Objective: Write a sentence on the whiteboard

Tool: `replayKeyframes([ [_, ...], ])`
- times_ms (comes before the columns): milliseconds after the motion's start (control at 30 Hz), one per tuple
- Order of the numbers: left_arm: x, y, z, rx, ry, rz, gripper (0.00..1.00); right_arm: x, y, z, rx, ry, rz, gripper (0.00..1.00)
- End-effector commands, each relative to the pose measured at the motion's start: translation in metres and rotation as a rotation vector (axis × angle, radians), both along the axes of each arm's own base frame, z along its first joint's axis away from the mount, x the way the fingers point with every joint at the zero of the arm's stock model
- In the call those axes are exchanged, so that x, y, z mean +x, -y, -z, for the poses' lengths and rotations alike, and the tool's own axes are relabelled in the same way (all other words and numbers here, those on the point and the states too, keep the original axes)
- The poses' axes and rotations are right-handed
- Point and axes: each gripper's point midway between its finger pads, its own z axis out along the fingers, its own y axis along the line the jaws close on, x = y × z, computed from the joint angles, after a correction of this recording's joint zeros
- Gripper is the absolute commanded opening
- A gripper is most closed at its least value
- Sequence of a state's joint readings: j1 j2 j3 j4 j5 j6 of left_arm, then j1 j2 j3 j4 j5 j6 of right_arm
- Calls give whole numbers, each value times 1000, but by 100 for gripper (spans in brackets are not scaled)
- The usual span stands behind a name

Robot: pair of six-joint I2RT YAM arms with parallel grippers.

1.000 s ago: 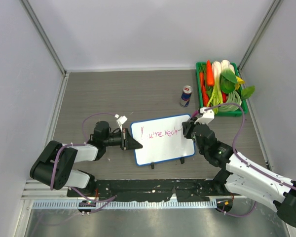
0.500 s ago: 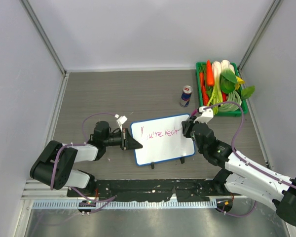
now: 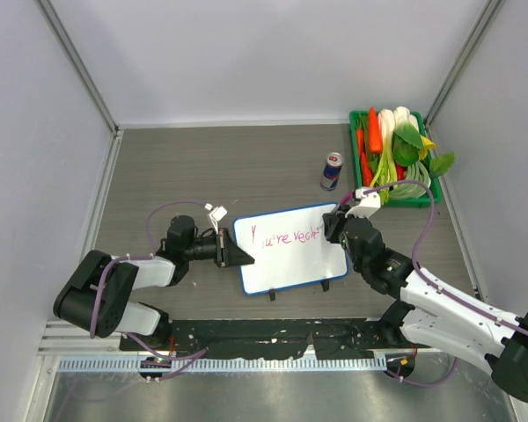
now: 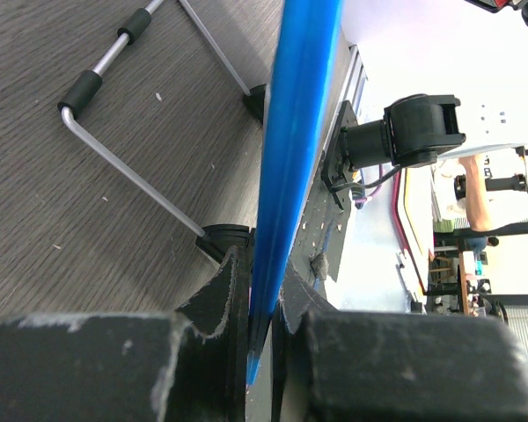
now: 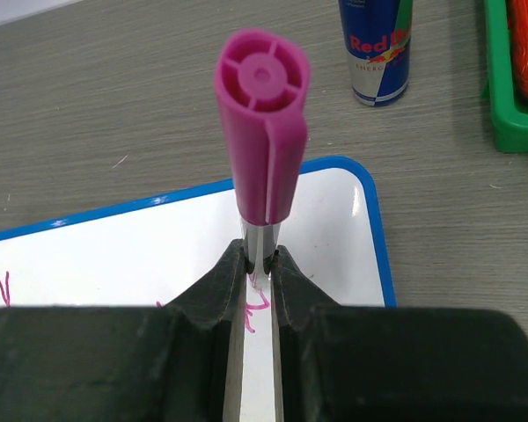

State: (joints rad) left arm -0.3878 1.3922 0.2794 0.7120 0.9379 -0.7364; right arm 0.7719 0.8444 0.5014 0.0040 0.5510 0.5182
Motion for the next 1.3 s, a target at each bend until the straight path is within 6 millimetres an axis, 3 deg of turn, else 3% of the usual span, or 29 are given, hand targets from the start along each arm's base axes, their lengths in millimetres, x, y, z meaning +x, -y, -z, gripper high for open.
replayKeyframes([
  [0,7,-7,24,83,-73,-80,0,2,-5,-10,28,16,-13,1],
  [733,7,-7,23,81,-71,-79,0,-19,8,26,-2,-77,-21,1],
  [1033,7,-7,24,83,-72,-80,0,-15,13,20,-11,-58,9,1],
  [1267,8,-7,24,83,-72,-82,0,-8,13,1,-5,-14,26,1],
])
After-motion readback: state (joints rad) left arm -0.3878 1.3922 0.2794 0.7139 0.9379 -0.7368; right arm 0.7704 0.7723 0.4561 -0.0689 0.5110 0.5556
